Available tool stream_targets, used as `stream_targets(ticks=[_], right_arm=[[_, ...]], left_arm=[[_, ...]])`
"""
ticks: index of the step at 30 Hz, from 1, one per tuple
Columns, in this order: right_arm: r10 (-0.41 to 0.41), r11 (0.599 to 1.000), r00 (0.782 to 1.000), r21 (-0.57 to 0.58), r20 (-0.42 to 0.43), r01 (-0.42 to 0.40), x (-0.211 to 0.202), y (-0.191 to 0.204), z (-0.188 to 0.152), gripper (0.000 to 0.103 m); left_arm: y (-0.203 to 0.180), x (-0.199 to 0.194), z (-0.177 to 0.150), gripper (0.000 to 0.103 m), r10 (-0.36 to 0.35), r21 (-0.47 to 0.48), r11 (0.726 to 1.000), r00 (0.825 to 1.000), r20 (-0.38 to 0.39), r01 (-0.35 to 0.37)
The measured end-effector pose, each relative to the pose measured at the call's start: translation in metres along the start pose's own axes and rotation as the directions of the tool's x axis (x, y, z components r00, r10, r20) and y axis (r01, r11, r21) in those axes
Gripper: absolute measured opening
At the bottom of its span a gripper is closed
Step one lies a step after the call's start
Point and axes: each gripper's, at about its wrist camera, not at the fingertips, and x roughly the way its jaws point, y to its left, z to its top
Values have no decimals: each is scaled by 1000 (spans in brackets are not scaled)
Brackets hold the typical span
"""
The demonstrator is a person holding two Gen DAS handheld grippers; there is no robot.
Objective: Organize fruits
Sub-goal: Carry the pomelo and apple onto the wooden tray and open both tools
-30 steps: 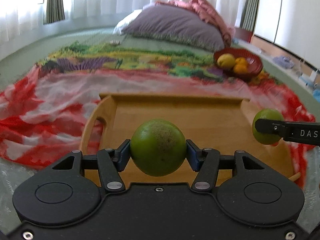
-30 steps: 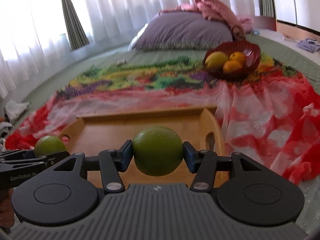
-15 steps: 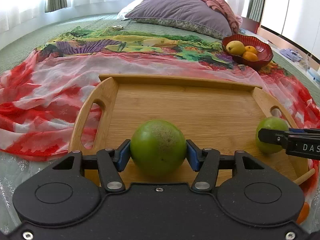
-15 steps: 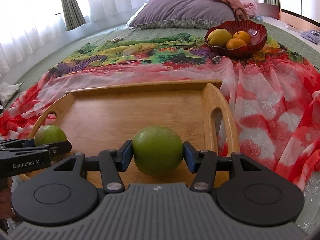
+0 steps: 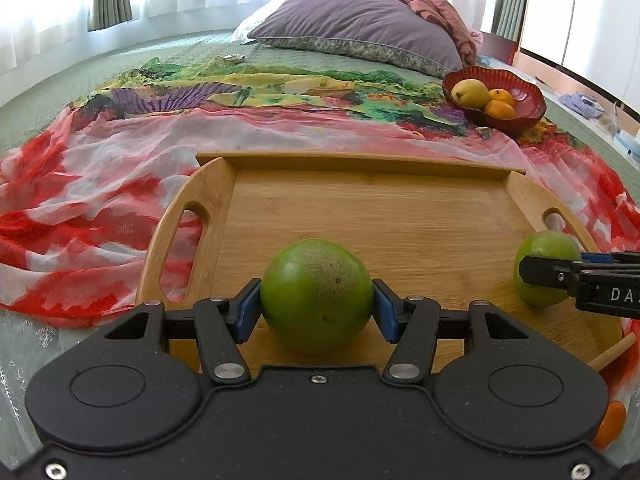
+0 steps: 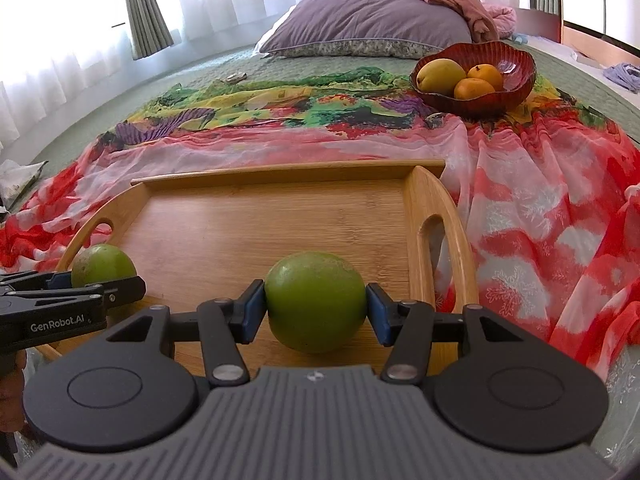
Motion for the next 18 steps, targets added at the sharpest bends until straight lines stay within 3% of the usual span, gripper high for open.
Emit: stream_targets(ticks=[18], right_arm=[[-5,1000,1000,-14,5,5,-1,1,-1,60]], left_arm=[[0,-1,-1,55,2,4,1000,1000,-2,-2]])
